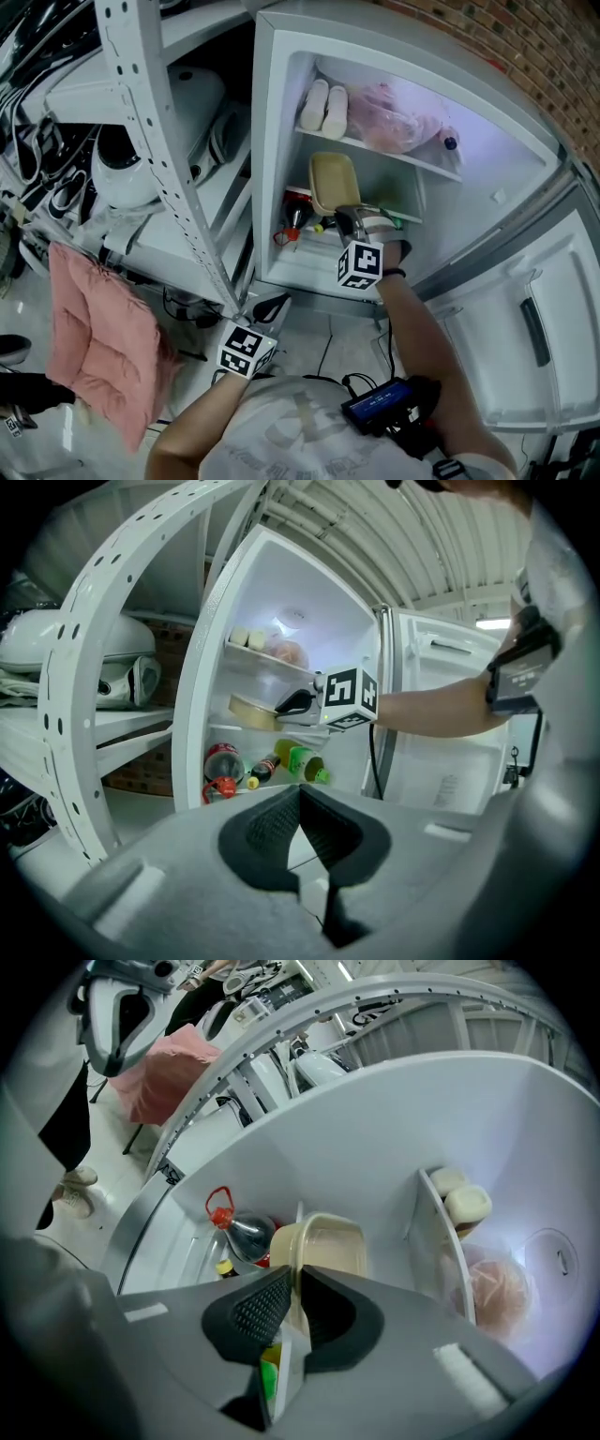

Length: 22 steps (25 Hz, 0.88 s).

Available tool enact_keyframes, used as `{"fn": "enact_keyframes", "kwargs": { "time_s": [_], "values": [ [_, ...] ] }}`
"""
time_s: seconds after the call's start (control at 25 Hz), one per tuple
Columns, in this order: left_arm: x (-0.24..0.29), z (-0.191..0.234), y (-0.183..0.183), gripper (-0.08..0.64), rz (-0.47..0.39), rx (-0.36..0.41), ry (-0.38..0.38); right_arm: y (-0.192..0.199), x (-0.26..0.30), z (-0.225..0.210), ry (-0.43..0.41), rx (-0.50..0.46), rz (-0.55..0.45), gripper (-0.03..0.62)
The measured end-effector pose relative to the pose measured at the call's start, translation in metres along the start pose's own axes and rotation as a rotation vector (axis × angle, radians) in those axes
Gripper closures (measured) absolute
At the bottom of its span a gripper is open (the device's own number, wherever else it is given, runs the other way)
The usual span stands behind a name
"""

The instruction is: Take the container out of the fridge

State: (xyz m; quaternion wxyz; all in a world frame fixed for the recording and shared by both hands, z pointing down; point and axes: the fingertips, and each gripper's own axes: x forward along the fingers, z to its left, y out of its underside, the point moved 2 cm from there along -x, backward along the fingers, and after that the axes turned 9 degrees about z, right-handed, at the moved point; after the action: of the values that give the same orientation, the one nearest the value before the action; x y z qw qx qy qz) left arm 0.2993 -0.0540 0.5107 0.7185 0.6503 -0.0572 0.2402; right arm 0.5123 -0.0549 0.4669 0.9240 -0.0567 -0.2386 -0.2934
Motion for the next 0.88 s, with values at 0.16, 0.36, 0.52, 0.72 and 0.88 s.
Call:
{"fn": "enact_keyframes", "kwargs": {
  "time_s": [0.16,0.36,0.52,0.72,0.88],
  "values": [
    [-0.012,0.000,0.000,0.557,0.001,0.009,-0.009,-0.005,-0.015,0.003,0.011,0.001,-0.010,0.549],
    [-0.033,-0.003,0.013,0.557,0.009,0.013,-0.017,-0.013,-0.035,0.017,0.017,0.009,-0.010,0.549],
    [-0.058,-0.005,0.025,0.557,0.010,0.005,-0.034,-0.021,-0.058,0.034,0.025,-0.020,-0.013,0.549],
    [-0.091,-0.013,0.045,0.557,0.024,-0.021,-0.058,-0.032,-0.085,0.056,0.007,-0.019,-0.016,0.549],
    [-0.112,-0.022,0.055,0.557,0.017,-0.037,-0.079,-0.041,-0.106,0.070,0.005,-0.026,-0.037,0.549]
  ]
}}
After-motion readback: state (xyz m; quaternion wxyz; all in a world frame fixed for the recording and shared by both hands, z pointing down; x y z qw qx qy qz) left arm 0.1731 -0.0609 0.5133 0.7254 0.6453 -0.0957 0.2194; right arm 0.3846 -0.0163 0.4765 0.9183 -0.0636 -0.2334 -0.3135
